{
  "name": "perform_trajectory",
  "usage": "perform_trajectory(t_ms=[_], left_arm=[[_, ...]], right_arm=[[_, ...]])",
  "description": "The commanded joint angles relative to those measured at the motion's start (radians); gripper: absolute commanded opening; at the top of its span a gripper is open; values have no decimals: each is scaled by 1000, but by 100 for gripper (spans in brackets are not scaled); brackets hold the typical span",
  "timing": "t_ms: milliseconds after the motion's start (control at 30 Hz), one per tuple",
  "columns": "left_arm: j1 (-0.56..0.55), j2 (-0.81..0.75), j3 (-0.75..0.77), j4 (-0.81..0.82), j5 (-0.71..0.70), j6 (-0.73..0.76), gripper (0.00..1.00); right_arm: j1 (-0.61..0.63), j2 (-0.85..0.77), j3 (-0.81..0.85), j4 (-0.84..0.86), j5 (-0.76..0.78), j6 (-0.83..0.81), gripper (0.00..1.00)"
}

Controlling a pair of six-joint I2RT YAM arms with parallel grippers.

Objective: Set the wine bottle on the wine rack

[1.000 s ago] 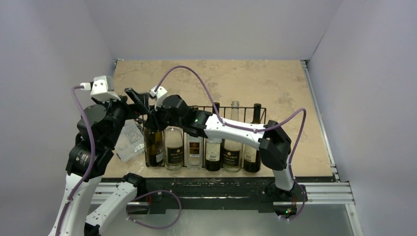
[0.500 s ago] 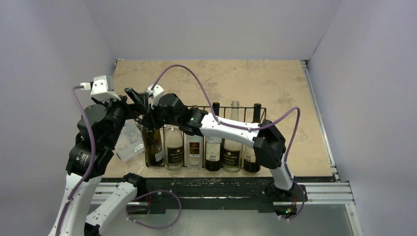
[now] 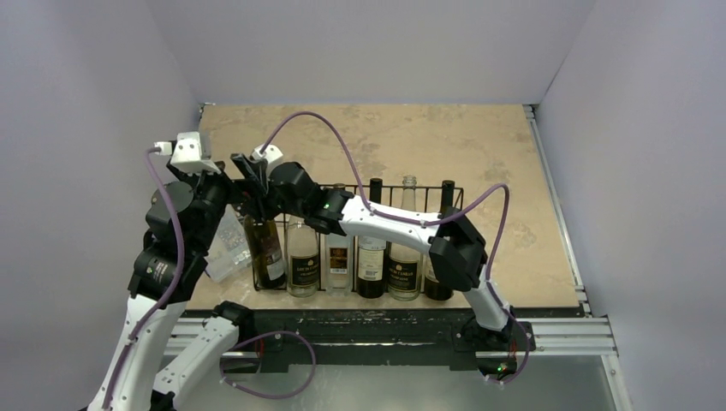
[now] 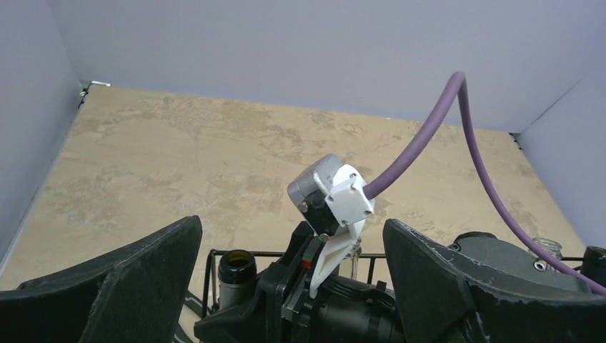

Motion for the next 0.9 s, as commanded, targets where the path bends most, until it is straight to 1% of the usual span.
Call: perform_trajectory(t_ms=[0, 67, 167, 300, 400, 533, 600, 700, 800, 867], left_arm=[[25, -61, -89, 206, 102, 38, 99], [29, -91, -113, 242, 104, 32, 99], [31, -111, -122, 249, 88, 31, 99], [34, -106, -103, 217, 84, 29, 99], [34, -107, -91, 198, 77, 29, 98], [34, -111, -78, 179, 71, 31, 98], [34, -114, -74, 173, 71, 28, 98], [34, -116, -62, 160, 76, 24, 98], [34, -121, -60, 154, 77, 20, 98], [34, -125, -60, 154, 77, 20, 98]], right_arm=[[6, 51, 1, -102, 59, -91, 7], [6, 61, 14, -108, 60, -88, 8], [6, 71, 29, -128, 85, -84, 8], [6, 81, 36, -134, 101, -78, 10], [6, 93, 50, -151, 124, -63, 15], [6, 98, 65, -189, 181, -7, 15], [6, 81, 50, -192, 193, 32, 20], [6, 67, 25, -187, 219, 86, 32], [5, 76, 34, -217, 247, 144, 37], [6, 81, 39, -232, 271, 162, 44]])
